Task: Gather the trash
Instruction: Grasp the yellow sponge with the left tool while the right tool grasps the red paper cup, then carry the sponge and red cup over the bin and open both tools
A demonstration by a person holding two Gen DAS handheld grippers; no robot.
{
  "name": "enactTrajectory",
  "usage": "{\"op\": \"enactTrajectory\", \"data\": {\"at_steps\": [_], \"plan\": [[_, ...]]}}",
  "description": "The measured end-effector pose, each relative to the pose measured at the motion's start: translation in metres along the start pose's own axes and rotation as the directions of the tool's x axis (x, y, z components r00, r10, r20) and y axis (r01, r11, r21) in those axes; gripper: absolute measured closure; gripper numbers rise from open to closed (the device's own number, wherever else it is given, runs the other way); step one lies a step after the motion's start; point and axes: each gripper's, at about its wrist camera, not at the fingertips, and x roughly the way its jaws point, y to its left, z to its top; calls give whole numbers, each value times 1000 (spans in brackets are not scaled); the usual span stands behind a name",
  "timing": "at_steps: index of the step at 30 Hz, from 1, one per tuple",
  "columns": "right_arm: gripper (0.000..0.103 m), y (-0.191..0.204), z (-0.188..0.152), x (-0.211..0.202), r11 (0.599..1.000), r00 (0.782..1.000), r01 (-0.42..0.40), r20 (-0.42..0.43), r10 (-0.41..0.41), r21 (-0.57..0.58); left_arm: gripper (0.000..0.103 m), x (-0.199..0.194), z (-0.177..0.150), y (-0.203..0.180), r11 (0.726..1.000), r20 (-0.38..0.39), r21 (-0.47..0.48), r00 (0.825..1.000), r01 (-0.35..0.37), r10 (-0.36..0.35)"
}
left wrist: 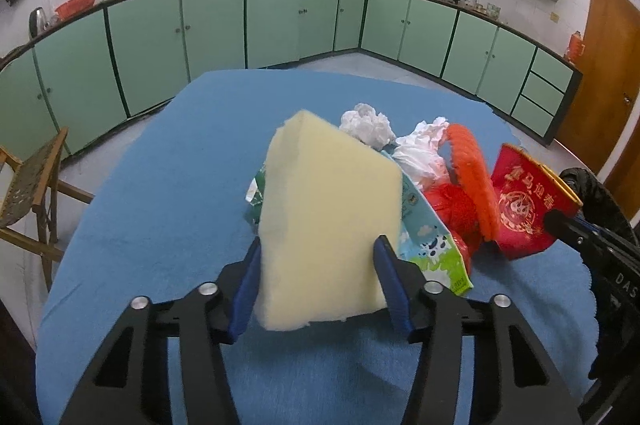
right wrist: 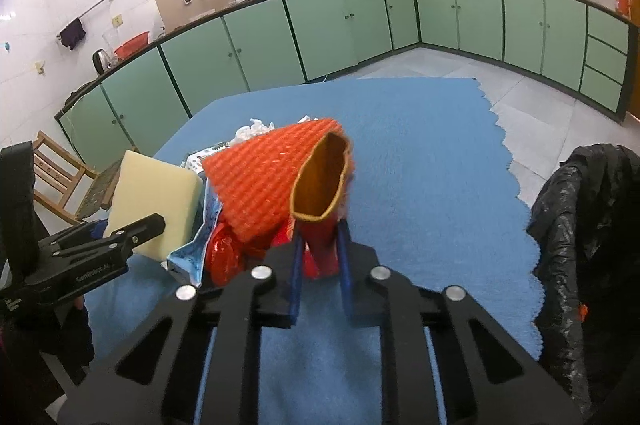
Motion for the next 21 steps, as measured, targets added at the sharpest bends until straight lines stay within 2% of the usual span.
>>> {"op": "enactTrajectory", "data": {"at_steps": [8,21], "plan": [[93,-1,-3,-17,1000,1000,10,9,-10,-4,57,-15,-1,1,999,25,-25,999,24,-24],[93,-4,11,-61,1000,996,14,92,-13,-7,58,-55,19,-7,999,118,-10,992,40,-39]]}}
